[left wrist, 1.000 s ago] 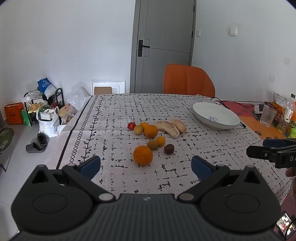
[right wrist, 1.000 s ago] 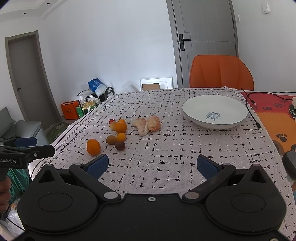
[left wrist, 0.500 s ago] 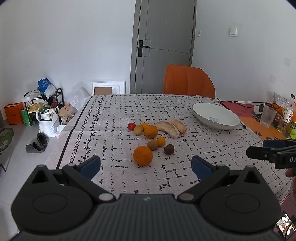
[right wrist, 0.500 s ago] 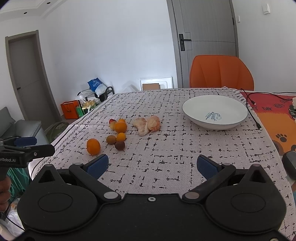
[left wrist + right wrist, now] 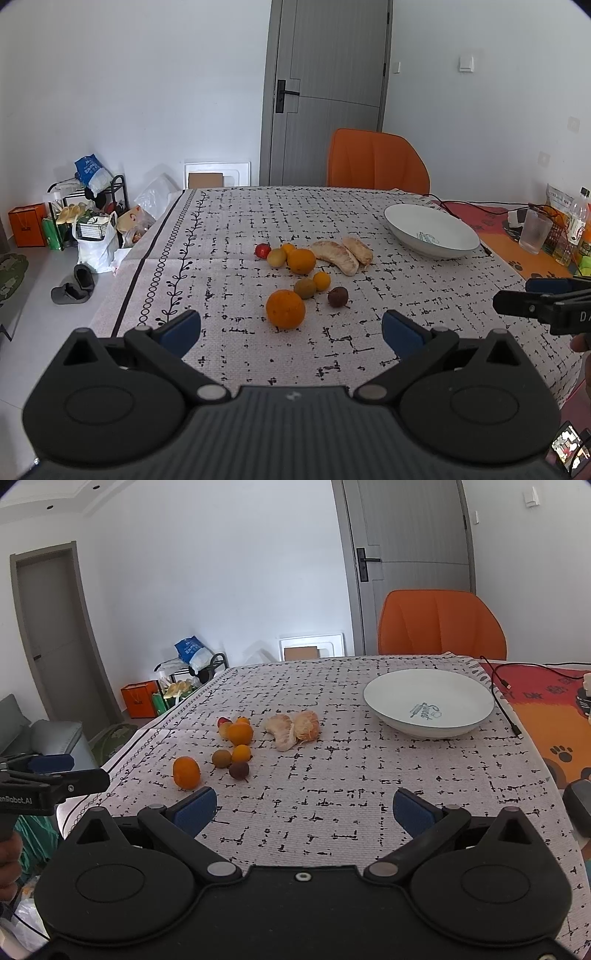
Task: Organize fruits
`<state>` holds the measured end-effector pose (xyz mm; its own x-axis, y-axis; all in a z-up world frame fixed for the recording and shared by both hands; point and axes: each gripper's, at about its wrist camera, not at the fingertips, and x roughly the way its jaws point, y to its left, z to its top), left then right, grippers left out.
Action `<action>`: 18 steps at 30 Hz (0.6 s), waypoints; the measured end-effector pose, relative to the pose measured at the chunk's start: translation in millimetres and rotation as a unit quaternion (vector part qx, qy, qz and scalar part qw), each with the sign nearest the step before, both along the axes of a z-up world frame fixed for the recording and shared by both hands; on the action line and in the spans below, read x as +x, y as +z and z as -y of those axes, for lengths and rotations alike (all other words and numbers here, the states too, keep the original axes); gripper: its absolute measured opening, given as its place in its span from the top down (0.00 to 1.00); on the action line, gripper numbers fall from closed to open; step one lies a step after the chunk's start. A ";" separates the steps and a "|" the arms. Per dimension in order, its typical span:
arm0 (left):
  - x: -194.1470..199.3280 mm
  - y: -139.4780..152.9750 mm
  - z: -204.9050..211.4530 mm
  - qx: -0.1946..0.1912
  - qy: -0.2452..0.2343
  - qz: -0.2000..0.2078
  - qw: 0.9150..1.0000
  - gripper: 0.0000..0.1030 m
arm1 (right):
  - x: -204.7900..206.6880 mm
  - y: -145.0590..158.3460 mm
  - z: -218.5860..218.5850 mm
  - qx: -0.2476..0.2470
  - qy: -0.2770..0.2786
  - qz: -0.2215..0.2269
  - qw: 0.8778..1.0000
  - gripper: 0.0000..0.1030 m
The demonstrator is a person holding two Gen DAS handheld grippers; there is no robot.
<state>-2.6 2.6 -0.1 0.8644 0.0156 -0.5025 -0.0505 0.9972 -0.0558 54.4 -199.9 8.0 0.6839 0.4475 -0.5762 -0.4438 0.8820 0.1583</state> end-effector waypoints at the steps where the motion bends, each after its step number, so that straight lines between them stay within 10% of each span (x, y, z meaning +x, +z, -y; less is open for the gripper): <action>1: 0.0 -0.1 -0.1 0.000 0.000 0.000 1.000 0.00 | -0.1 0.1 0.1 -0.001 0.000 0.000 1.000 0.00; 18: 2.2 -4.7 0.3 -0.003 -0.003 -0.004 1.000 0.00 | -0.1 -3.3 -2.8 -0.009 0.004 0.000 1.000 0.00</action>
